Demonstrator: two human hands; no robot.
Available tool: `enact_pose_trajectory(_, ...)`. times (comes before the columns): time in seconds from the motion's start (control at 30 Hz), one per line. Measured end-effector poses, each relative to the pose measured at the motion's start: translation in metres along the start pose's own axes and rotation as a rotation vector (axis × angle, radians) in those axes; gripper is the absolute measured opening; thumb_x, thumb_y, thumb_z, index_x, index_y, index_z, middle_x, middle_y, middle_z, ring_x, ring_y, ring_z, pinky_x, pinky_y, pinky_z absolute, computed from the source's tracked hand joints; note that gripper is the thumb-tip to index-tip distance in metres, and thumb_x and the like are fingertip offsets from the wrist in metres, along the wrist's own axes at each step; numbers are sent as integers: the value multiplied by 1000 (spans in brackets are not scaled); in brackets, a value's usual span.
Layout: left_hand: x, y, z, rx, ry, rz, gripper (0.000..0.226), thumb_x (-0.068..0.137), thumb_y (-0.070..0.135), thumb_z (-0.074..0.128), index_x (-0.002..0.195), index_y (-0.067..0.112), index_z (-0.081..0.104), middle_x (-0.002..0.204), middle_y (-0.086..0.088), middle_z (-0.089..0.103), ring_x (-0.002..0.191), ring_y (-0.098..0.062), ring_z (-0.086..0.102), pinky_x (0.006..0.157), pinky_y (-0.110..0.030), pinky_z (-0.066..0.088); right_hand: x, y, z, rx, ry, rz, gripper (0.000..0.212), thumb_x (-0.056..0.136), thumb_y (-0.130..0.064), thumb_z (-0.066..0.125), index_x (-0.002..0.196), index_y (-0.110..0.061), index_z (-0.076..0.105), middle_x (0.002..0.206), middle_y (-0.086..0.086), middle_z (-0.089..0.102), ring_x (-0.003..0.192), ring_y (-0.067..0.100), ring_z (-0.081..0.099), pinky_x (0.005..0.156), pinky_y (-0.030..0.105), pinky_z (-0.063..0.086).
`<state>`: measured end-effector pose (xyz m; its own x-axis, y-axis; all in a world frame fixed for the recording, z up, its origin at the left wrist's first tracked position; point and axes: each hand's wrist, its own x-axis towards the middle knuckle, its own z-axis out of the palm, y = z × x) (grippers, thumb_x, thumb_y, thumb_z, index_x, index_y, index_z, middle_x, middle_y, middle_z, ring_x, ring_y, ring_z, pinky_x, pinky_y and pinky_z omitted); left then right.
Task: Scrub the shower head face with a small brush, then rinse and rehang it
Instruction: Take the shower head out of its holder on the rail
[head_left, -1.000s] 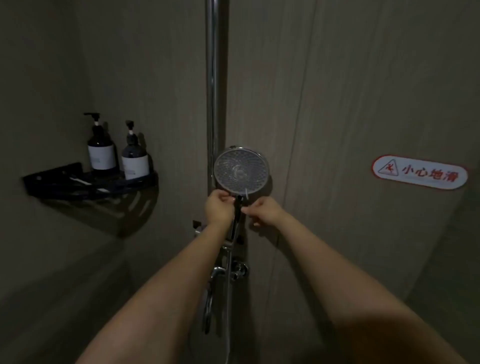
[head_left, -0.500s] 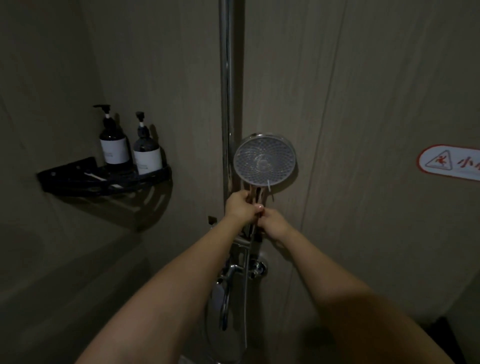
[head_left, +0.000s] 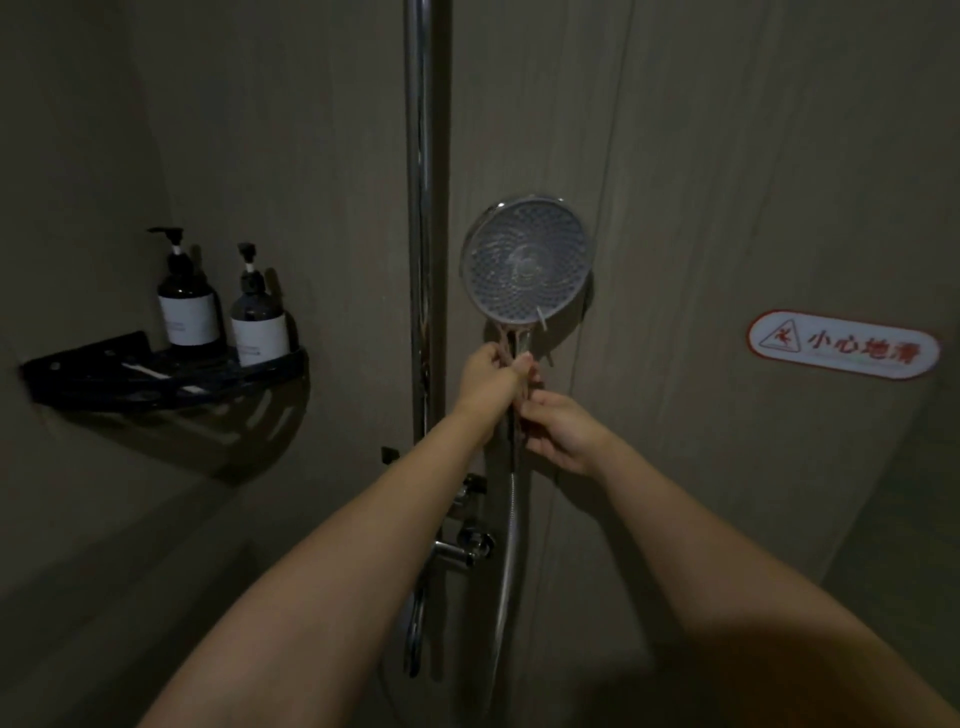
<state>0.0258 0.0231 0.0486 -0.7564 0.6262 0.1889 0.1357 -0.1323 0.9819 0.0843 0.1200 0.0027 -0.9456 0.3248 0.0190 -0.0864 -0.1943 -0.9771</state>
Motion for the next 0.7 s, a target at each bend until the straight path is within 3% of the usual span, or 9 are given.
enact_pose_trajectory(0.07, -8, 1, -8, -137, 13, -10, 12, 95, 11, 49, 85, 11, 56, 85, -6, 64, 78, -13, 63, 77, -28, 53, -7, -1, 8, -27, -15, -2, 18, 94, -5, 46, 95, -13, 62, 81, 0, 71, 76, 9, 67, 77, 24, 53)
enact_pose_trajectory(0.17, -14, -1, -30, -289, 81, -34, 21, 96, 10, 48, 75, 13, 51, 77, -4, 64, 69, -10, 65, 75, -32, 56, -15, 7, 27, 3, -85, 60, 14, 93, -5, 47, 97, -11, 59, 80, 1, 68, 74, 10, 66, 76, 23, 53)
enact_pose_trajectory(0.27, -28, 4, -62, -390, 143, -10, 24, 96, 7, 47, 73, 12, 46, 70, -3, 65, 55, -4, 65, 62, -28, 54, -21, 21, 55, -6, -158, 215, 25, 99, -20, 37, 97, -9, 59, 75, 1, 73, 69, 10, 69, 72, 23, 54)
enact_pose_trajectory(0.37, -55, 13, -99, -435, 116, 9, 19, 96, 6, 46, 78, 13, 47, 83, -6, 63, 59, -5, 67, 67, -30, 53, -26, 30, 88, 16, -213, 294, 37, 100, -27, 28, 97, -8, 60, 69, -1, 70, 62, 8, 65, 68, 21, 46)
enact_pose_trajectory(0.5, -84, 17, -138, -493, 135, 7, 11, 97, 11, 44, 90, 18, 48, 92, -4, 64, 66, -9, 68, 69, -30, 51, -37, 36, 127, 153, -398, 392, 35, 85, -23, 44, 105, -2, 64, 79, 4, 67, 68, 12, 59, 67, 22, 46)
enact_pose_trajectory(0.63, -101, 17, -164, -569, 313, -24, 15, 97, 13, 42, 86, 19, 49, 78, -4, 57, 58, -9, 61, 61, -25, 50, -40, 41, 166, 99, -509, 483, 19, 85, -21, 46, 96, -8, 55, 65, -2, 56, 54, 8, 52, 58, 22, 47)
enact_pose_trajectory(0.7, -108, 16, -176, -622, 409, -29, 16, 97, 12, 42, 84, 17, 49, 71, -3, 49, 57, -11, 53, 62, -25, 47, -39, 43, 186, -18, -467, 480, 15, 94, -21, 39, 89, -12, 50, 60, -5, 50, 47, 5, 45, 55, 20, 42)
